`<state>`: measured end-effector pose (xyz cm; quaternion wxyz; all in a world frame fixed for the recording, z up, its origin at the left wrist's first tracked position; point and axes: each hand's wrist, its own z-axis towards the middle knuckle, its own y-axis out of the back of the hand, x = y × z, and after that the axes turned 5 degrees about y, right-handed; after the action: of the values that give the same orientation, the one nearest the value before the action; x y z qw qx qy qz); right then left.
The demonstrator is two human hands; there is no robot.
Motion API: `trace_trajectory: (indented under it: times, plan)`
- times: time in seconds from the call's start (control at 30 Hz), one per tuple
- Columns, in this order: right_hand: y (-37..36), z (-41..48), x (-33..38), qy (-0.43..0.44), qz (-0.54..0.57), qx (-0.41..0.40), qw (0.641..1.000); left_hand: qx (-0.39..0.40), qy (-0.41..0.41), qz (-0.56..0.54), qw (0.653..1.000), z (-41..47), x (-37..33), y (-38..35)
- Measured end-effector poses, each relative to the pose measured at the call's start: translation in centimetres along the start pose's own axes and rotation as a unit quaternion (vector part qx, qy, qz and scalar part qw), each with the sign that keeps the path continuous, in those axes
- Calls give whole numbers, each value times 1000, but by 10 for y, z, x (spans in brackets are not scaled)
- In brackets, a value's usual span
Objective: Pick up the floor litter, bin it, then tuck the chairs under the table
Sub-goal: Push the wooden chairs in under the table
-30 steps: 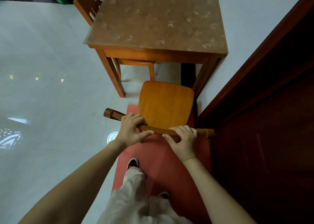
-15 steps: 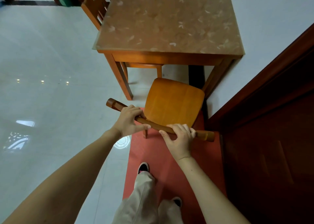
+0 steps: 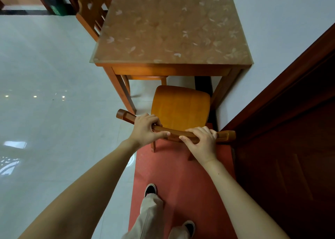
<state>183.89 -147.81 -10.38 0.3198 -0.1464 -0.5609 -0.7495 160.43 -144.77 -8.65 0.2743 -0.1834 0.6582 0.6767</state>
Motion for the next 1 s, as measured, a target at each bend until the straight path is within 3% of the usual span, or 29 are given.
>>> trace_trajectory:
  times: [1.0]
  plan:
    - [-46, 22, 39, -50, -33, -71, 996, 28, -59, -6, 998, 43, 47, 29]
